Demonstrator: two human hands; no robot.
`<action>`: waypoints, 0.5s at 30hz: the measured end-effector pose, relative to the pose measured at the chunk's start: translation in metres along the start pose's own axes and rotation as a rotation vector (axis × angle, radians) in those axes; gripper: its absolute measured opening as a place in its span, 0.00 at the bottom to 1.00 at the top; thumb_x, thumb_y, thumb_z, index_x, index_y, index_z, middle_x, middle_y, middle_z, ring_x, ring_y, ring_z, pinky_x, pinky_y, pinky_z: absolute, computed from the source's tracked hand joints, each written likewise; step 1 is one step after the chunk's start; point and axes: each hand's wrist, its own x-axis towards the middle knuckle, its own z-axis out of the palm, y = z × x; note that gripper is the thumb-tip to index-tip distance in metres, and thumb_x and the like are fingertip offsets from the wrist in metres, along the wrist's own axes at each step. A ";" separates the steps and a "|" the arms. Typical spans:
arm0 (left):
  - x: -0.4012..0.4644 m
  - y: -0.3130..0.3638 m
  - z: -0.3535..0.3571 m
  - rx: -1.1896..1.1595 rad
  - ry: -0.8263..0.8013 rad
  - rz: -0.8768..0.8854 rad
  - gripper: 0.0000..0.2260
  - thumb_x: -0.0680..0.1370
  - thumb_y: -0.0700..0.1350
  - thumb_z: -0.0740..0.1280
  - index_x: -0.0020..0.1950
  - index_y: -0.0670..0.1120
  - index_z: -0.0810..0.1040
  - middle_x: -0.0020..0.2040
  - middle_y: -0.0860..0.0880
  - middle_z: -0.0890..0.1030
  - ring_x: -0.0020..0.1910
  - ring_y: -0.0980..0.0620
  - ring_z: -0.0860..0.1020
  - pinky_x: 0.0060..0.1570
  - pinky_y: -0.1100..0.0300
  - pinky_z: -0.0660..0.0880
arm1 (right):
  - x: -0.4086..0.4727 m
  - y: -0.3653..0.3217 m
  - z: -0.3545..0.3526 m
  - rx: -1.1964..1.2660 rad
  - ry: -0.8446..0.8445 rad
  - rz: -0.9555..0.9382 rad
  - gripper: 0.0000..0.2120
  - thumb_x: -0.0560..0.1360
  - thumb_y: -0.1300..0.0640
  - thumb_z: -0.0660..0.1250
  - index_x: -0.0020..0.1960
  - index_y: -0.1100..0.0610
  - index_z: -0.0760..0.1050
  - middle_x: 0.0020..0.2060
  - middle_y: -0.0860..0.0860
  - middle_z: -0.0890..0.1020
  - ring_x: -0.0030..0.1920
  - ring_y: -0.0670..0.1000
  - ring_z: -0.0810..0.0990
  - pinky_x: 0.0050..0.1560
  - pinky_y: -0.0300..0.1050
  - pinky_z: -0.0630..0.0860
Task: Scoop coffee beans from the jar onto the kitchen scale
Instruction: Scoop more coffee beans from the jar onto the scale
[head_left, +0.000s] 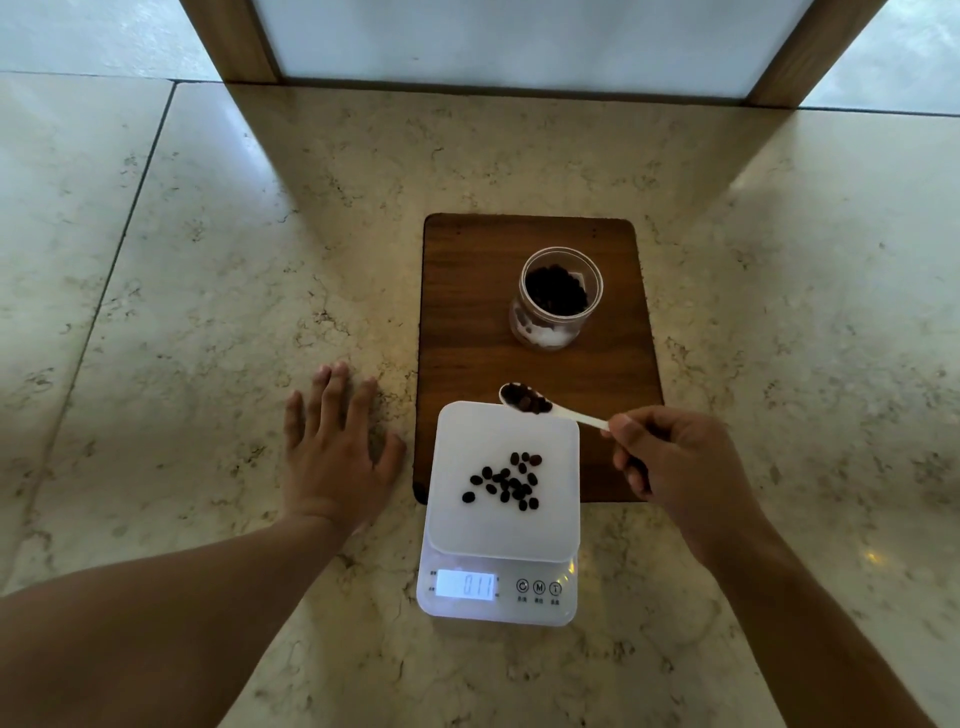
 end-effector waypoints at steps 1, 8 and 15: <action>0.000 0.000 0.000 0.007 -0.005 0.001 0.31 0.78 0.60 0.53 0.78 0.49 0.60 0.81 0.43 0.55 0.81 0.45 0.47 0.78 0.43 0.44 | -0.003 0.006 0.002 -0.009 -0.005 -0.001 0.11 0.80 0.61 0.67 0.40 0.59 0.83 0.25 0.51 0.80 0.22 0.46 0.72 0.23 0.35 0.69; 0.000 0.000 0.001 0.005 0.002 -0.003 0.30 0.77 0.60 0.53 0.78 0.49 0.61 0.81 0.42 0.56 0.81 0.45 0.48 0.77 0.42 0.46 | -0.020 0.034 0.011 -0.111 -0.004 -0.079 0.12 0.79 0.63 0.68 0.38 0.55 0.81 0.26 0.51 0.82 0.23 0.45 0.73 0.25 0.37 0.71; 0.000 -0.001 0.004 -0.004 0.014 -0.001 0.30 0.77 0.60 0.53 0.77 0.49 0.61 0.81 0.42 0.57 0.81 0.44 0.48 0.78 0.42 0.45 | -0.034 0.046 0.016 -0.162 0.130 -0.181 0.11 0.78 0.60 0.69 0.38 0.50 0.81 0.28 0.49 0.82 0.24 0.46 0.76 0.25 0.37 0.72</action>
